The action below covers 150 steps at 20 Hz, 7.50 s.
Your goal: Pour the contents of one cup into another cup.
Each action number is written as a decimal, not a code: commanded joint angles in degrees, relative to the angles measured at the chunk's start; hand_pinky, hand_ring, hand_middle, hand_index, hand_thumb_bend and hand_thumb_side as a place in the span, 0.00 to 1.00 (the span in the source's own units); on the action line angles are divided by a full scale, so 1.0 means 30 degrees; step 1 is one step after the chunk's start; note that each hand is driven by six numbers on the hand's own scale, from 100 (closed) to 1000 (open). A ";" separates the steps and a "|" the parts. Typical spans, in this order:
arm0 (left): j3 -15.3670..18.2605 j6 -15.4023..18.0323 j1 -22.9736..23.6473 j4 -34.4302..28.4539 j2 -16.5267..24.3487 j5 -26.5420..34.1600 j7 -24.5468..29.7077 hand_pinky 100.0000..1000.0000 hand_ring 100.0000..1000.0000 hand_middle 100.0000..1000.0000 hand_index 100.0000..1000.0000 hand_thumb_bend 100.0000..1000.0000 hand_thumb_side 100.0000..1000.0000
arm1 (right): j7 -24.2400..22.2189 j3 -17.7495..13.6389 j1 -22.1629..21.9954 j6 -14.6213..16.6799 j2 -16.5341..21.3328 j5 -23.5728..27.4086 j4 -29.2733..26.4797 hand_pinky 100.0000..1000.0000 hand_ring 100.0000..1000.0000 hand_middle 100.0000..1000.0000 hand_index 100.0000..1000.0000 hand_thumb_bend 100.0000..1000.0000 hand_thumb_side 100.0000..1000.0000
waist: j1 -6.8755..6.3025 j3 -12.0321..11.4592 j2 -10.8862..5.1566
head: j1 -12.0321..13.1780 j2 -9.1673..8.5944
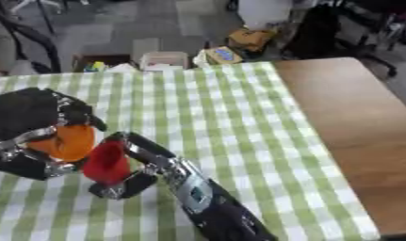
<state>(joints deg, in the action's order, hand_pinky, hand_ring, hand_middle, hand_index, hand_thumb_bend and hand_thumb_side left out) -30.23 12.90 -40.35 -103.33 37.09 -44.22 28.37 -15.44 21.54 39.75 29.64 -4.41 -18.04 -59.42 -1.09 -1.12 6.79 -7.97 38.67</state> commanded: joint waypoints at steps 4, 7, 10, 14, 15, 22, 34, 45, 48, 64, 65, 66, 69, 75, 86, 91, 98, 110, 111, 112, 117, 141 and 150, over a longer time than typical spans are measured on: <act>0.0101 0.0318 -0.0362 -0.0484 0.0810 -0.0433 0.0721 0.33 0.29 0.29 0.76 0.01 0.04 | 0.0049 -0.0094 0.0217 0.0027 -0.0031 0.0083 -0.0125 0.43 0.17 0.14 0.44 0.00 0.00 | -0.0098 -0.0018 -0.0327 | -0.0053 -0.0192; 0.0075 0.0491 -0.0435 -0.0597 0.0937 -0.0616 0.1039 0.33 0.29 0.29 0.75 0.03 0.04 | 0.0114 -0.0109 0.0196 0.0009 -0.0020 0.0033 -0.0109 0.43 0.17 0.14 0.44 0.00 0.00 | -0.0128 -0.0023 -0.0346 | -0.0082 -0.0197; 0.0061 0.0615 -0.0472 -0.0707 0.1026 -0.0721 0.1365 0.33 0.28 0.28 0.75 0.04 0.04 | 0.0148 -0.0105 0.0178 -0.0003 -0.0018 0.0000 -0.0082 0.43 0.17 0.14 0.44 0.00 0.00 | -0.0153 -0.0030 -0.0369 | -0.0113 -0.0193; 0.0016 0.0799 -0.0571 -0.0875 0.1091 -0.0930 0.1851 0.32 0.28 0.28 0.75 0.07 0.04 | 0.0164 -0.0105 0.0163 -0.0006 -0.0021 -0.0021 -0.0068 0.43 0.17 0.14 0.44 0.00 0.00 | -0.0185 -0.0045 -0.0390 | -0.0150 -0.0179; 0.0010 0.0859 -0.0612 -0.0913 0.1097 -0.1034 0.1967 0.32 0.28 0.28 0.74 0.08 0.04 | 0.0163 -0.0101 0.0158 -0.0010 -0.0027 -0.0017 -0.0068 0.43 0.17 0.14 0.44 0.00 0.00 | -0.0189 -0.0044 -0.0393 | -0.0156 -0.0178; -0.0013 0.1187 -0.0811 -0.1036 0.1033 -0.1703 0.2376 0.32 0.27 0.27 0.74 0.11 0.04 | -0.0048 0.0059 0.0112 -0.0062 -0.0153 0.0253 -0.0085 0.43 0.17 0.14 0.44 0.00 0.00 | -0.0167 -0.0033 -0.0407 | -0.0166 -0.0162; -0.0233 0.1685 -0.1180 -0.0908 0.0773 -0.2241 0.2647 0.30 0.26 0.25 0.73 0.15 0.04 | -0.0471 0.0307 0.0022 -0.0149 -0.0273 0.0677 -0.0191 0.42 0.17 0.14 0.44 0.00 0.00 | -0.0190 -0.0050 -0.0436 | -0.0225 -0.0144; -0.0423 0.2027 -0.1507 -0.0588 0.0465 -0.2596 0.2691 0.30 0.26 0.25 0.72 0.17 0.03 | -0.0531 0.0352 0.0022 -0.0173 -0.0272 0.0729 -0.0122 0.43 0.17 0.15 0.44 0.00 0.00 | -0.0204 -0.0018 -0.0458 | -0.0231 -0.0176; -0.0474 0.2093 -0.1549 -0.0530 0.0432 -0.2629 0.2683 0.30 0.26 0.25 0.72 0.17 0.04 | -0.0506 0.0343 0.0054 -0.0155 -0.0252 0.0709 -0.0133 0.44 0.19 0.16 0.45 0.00 0.00 | -0.0204 -0.0002 -0.0454 | -0.0236 -0.0189; -0.0811 0.2928 -0.2090 -0.0519 0.0149 -0.3322 0.3203 0.30 0.25 0.24 0.71 0.23 0.04 | -0.0472 0.0340 0.0064 -0.0150 -0.0229 0.0655 -0.0039 0.44 0.19 0.17 0.45 0.00 0.00 | -0.0235 0.0042 -0.0491 | -0.0286 -0.0200; -0.0832 0.2991 -0.2126 -0.0510 0.0143 -0.3386 0.3309 0.30 0.25 0.24 0.71 0.23 0.04 | -0.0467 0.0333 0.0057 -0.0154 -0.0224 0.0654 -0.0034 0.44 0.19 0.17 0.45 0.00 0.00 | -0.0239 0.0043 -0.0493 | -0.0290 -0.0193; -0.0855 0.3051 -0.2155 -0.0494 0.0144 -0.3446 0.3412 0.29 0.25 0.24 0.70 0.24 0.04 | -0.0467 0.0332 0.0050 -0.0157 -0.0219 0.0652 -0.0024 0.44 0.19 0.17 0.45 0.00 0.00 | -0.0247 0.0043 -0.0497 | -0.0293 -0.0190; -0.0890 0.3190 -0.2210 -0.0472 0.0151 -0.3622 0.3677 0.29 0.25 0.24 0.70 0.25 0.04 | -0.0456 0.0311 0.0024 -0.0161 -0.0206 0.0628 0.0015 0.44 0.19 0.17 0.45 0.00 0.00 | -0.0271 0.0030 -0.0514 | -0.0307 -0.0173; -0.0870 0.3458 -0.2303 -0.0695 0.0197 -0.4107 0.4135 0.29 0.25 0.23 0.70 0.28 0.04 | -0.0419 0.0287 -0.0015 -0.0155 -0.0184 0.0589 0.0051 0.44 0.19 0.17 0.45 0.00 0.00 | -0.0328 -0.0016 -0.0566 | -0.0370 -0.0154; -0.0902 0.3488 -0.2352 -0.0824 0.0208 -0.4122 0.4563 0.28 0.24 0.22 0.69 0.28 0.04 | -0.0364 0.0269 -0.0053 -0.0176 -0.0158 0.0586 0.0047 0.43 0.19 0.17 0.45 0.00 0.00 | -0.0335 -0.0046 -0.0603 | -0.0434 -0.0155; -0.0896 0.3516 -0.2361 -0.0857 0.0212 -0.4189 0.4581 0.27 0.24 0.22 0.69 0.29 0.04 | -0.0356 0.0269 -0.0057 -0.0185 -0.0157 0.0589 0.0043 0.43 0.19 0.17 0.45 0.00 0.00 | -0.0333 -0.0037 -0.0599 | -0.0431 -0.0167; -0.0913 0.3688 -0.2413 -0.0976 0.0219 -0.4336 0.4699 0.27 0.24 0.22 0.69 0.31 0.04 | -0.0335 0.0272 -0.0081 -0.0200 -0.0156 0.0583 0.0032 0.43 0.19 0.17 0.45 0.00 0.00 | -0.0373 -0.0025 -0.0618 | -0.0444 -0.0149; -0.0942 0.3785 -0.2412 -0.0885 0.0234 -0.4351 0.4777 0.26 0.23 0.21 0.69 0.31 0.04 | -0.0318 0.0264 -0.0076 -0.0206 -0.0149 0.0577 0.0025 0.43 0.18 0.17 0.45 0.00 0.00 | -0.0419 -0.0039 -0.0650 | -0.0420 -0.0176; -0.0948 0.3797 -0.2420 -0.0889 0.0236 -0.4352 0.4786 0.26 0.23 0.21 0.68 0.31 0.04 | -0.0318 0.0265 -0.0073 -0.0206 -0.0149 0.0576 0.0023 0.43 0.18 0.17 0.45 0.00 0.00 | -0.0426 -0.0043 -0.0651 | -0.0422 -0.0179; -0.0949 0.3805 -0.2426 -0.0892 0.0238 -0.4352 0.4793 0.26 0.23 0.21 0.68 0.31 0.04 | -0.0317 0.0265 -0.0074 -0.0206 -0.0150 0.0576 0.0021 0.43 0.18 0.17 0.45 0.00 0.00 | -0.0432 -0.0045 -0.0653 | -0.0427 -0.0182; -0.0959 0.3826 -0.2420 -0.0888 0.0256 -0.4350 0.4819 0.25 0.23 0.21 0.68 0.32 0.04 | -0.0314 0.0268 -0.0082 -0.0208 -0.0141 0.0567 0.0024 0.43 0.18 0.17 0.45 0.00 0.00 | -0.0452 -0.0048 -0.0660 | -0.0422 -0.0178; -0.0808 0.3691 -0.2383 -0.1919 0.0483 -0.3643 0.5573 0.25 0.23 0.21 0.68 0.29 0.04 | -0.0265 0.0243 -0.0064 -0.0196 -0.0139 0.0507 0.0125 0.42 0.18 0.17 0.44 0.00 0.00 | -0.0372 -0.0085 -0.0662 | -0.0444 -0.0194; -0.1456 0.4144 -0.2194 -0.0510 -0.0060 -0.4185 0.5172 0.25 0.23 0.20 0.68 0.27 0.05 | -0.0243 0.0245 -0.0066 -0.0212 -0.0163 0.0535 0.0112 0.42 0.18 0.17 0.44 0.00 0.00 | -0.0329 -0.0054 -0.0647 | -0.0418 -0.0193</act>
<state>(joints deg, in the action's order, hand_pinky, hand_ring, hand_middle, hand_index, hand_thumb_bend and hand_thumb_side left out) -35.11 22.20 -46.22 -104.71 36.20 -56.36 41.23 -16.37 22.57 38.75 29.00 -4.84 -16.52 -58.38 -2.00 -1.20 5.66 -9.22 38.66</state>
